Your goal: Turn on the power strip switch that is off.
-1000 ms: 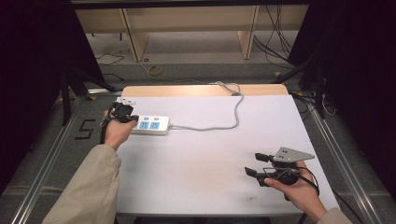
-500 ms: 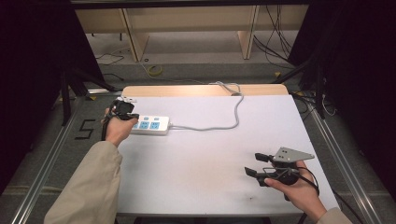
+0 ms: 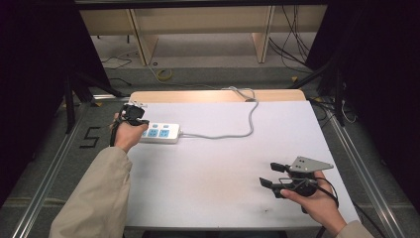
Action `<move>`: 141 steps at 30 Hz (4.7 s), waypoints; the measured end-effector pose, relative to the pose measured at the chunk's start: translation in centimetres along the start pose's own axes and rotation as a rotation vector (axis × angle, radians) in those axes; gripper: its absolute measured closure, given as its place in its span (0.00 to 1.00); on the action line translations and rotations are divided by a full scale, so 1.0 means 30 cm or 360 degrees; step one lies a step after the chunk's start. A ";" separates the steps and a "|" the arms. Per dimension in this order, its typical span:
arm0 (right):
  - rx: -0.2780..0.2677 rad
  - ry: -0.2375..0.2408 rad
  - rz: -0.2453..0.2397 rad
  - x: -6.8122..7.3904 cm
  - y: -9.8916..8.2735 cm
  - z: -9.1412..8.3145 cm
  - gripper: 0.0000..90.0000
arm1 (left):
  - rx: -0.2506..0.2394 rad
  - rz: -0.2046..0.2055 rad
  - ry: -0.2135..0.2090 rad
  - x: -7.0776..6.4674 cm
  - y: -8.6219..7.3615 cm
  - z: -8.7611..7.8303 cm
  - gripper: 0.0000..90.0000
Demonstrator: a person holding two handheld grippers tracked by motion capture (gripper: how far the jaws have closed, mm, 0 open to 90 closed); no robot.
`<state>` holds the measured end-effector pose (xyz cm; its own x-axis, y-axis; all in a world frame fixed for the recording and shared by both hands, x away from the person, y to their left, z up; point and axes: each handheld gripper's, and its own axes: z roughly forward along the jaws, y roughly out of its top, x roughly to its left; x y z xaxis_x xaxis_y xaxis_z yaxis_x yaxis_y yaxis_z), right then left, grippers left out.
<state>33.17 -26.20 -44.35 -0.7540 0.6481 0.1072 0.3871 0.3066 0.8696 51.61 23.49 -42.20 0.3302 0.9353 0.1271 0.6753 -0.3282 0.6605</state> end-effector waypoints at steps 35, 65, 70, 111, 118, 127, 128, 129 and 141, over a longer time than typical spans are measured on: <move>0.0002 0.0001 -0.0002 -0.002 -0.001 0.001 0.34 | 0.0056 0.0004 -0.0012 -0.007 0.055 0.056 1.00; 0.0015 0.0001 -0.0002 -0.002 -0.003 0.002 0.34 | 0.0122 0.0026 -0.0010 -0.024 0.065 0.122 1.00; 0.0015 0.0000 0.0001 -0.002 -0.003 0.002 0.34 | 0.0127 0.0024 -0.0002 -0.025 0.065 0.130 1.00; 0.0016 0.0003 -0.0004 -0.003 -0.003 0.003 0.34 | 0.0161 0.0011 -0.0002 -0.026 0.060 0.164 1.00; 0.0018 0.0004 -0.0004 -0.003 -0.004 0.004 0.34 | 0.0160 -0.0003 -0.0013 -0.022 0.060 0.165 1.00; 0.0019 0.0005 -0.0006 -0.002 -0.003 0.003 0.34 | 0.0166 0.0000 -0.0021 -0.020 0.057 0.167 1.00; 0.0020 0.0006 -0.0005 -0.001 -0.003 0.004 0.34 | 0.0167 0.0003 -0.0019 -0.021 0.057 0.167 1.00; 0.0018 0.0006 -0.0004 -0.001 -0.003 0.004 0.34 | 0.0171 0.0015 -0.0015 -0.022 0.058 0.167 1.00; 0.0019 0.0008 -0.0007 0.000 -0.003 0.005 0.34 | 0.0220 0.0030 -0.0010 -0.025 0.069 0.174 1.00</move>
<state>33.23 -26.11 -44.50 -0.7584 0.6431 0.1056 0.3900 0.3180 0.8642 56.20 21.43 -44.78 0.3477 0.9281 0.1334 0.7531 -0.3612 0.5499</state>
